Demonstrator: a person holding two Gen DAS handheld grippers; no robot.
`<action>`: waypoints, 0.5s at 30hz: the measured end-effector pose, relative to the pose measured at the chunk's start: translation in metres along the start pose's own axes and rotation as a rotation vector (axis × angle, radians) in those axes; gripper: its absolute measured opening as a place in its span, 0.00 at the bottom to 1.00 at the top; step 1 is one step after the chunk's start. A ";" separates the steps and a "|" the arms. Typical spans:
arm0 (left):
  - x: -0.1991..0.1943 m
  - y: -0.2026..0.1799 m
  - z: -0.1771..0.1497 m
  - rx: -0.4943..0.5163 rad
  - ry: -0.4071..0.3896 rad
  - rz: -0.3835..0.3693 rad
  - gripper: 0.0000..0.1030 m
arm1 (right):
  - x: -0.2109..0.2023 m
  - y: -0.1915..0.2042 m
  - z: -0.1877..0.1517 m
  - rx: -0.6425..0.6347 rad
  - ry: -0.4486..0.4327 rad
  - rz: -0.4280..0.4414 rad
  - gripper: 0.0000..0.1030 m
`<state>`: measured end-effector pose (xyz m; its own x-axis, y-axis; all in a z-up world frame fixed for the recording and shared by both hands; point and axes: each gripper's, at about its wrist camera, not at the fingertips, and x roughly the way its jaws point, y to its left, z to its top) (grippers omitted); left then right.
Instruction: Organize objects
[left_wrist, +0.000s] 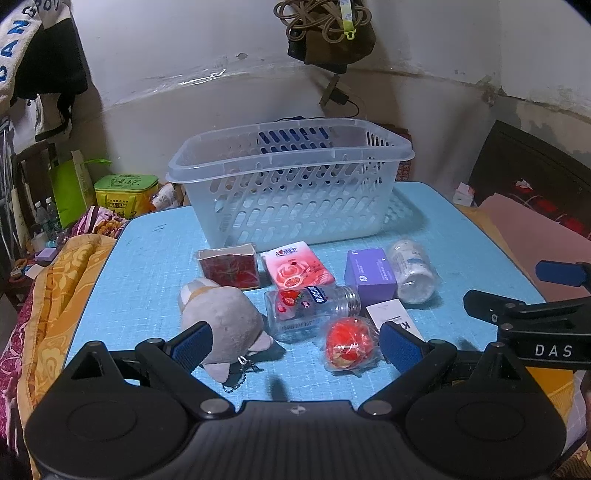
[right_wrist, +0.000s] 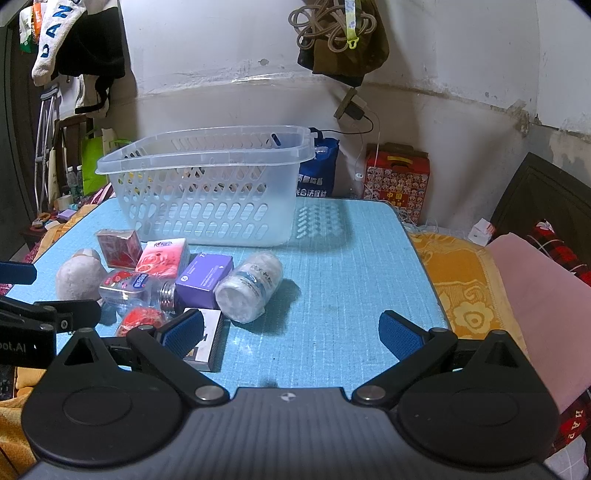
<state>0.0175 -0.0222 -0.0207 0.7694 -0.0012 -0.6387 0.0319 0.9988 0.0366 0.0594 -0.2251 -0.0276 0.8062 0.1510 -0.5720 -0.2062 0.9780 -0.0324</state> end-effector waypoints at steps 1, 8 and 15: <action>0.000 0.000 0.000 0.003 0.000 0.001 0.96 | 0.000 0.000 0.000 0.000 0.001 0.000 1.00; 0.001 -0.001 -0.001 0.005 0.003 0.001 0.96 | 0.000 -0.002 -0.001 0.009 0.002 0.003 1.00; -0.003 0.003 0.001 -0.010 -0.020 0.013 0.96 | 0.001 -0.005 -0.001 0.021 0.010 0.011 1.00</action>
<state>0.0157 -0.0191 -0.0178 0.7821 0.0111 -0.6230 0.0157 0.9992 0.0375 0.0609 -0.2299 -0.0292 0.7986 0.1604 -0.5801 -0.2032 0.9791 -0.0089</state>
